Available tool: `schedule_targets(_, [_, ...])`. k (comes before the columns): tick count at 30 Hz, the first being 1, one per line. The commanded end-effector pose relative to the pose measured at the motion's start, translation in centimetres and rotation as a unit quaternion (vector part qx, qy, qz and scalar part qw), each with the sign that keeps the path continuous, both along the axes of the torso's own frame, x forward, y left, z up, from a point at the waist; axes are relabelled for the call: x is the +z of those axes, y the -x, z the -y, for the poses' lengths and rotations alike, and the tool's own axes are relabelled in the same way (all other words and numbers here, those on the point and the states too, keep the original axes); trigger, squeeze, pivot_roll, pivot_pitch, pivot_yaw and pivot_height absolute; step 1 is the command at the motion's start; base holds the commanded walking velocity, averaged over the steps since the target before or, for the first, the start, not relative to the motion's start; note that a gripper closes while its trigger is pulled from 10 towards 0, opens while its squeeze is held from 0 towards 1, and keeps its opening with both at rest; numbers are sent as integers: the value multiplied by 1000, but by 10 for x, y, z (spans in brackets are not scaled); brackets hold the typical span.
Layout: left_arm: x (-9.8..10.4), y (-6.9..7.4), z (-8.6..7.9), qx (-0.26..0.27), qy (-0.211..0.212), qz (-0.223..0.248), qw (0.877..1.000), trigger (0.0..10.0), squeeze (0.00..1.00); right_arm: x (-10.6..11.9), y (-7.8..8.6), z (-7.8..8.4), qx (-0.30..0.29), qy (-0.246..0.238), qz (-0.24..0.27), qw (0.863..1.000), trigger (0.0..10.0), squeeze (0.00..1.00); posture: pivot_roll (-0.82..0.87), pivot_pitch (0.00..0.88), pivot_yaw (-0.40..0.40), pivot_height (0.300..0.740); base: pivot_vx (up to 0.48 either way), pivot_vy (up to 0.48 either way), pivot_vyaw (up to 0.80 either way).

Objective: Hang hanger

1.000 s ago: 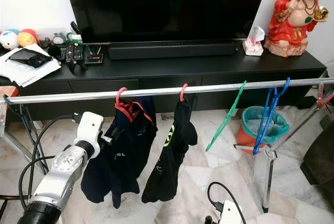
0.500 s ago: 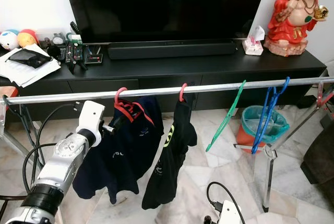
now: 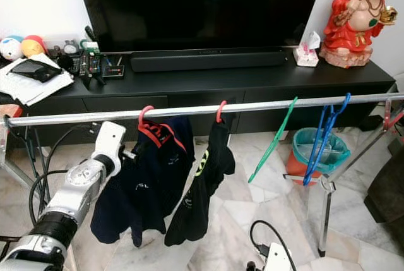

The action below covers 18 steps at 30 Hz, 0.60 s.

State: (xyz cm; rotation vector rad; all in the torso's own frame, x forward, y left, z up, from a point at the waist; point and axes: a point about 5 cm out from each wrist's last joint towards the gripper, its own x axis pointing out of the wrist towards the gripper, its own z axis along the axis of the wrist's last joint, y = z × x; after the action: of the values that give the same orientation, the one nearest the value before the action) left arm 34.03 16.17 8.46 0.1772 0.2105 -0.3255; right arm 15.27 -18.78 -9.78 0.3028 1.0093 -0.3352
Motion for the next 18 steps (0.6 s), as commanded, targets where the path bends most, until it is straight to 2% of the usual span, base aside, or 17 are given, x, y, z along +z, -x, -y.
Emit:
schedule_targets(1, [1,-3,2,-8,3,-2,1000,10000,0,-1,2,1,-5,0,0,1000,10000,0,202,0,-25,736,0,0,0])
schedule_targets(12, [-8,-4,4,-1,-3,-17,1000,10000,0,-1,3,1,-3,0,-2,1000,10000,0,201,0,-25,736,0,0,0])
schedule_targets(18, [-14,-3,9,0,12,-32,999,10000,0,-1,2,1,-5,-1,0,1000,10000,0,197,0,-27,736,0,0,0])
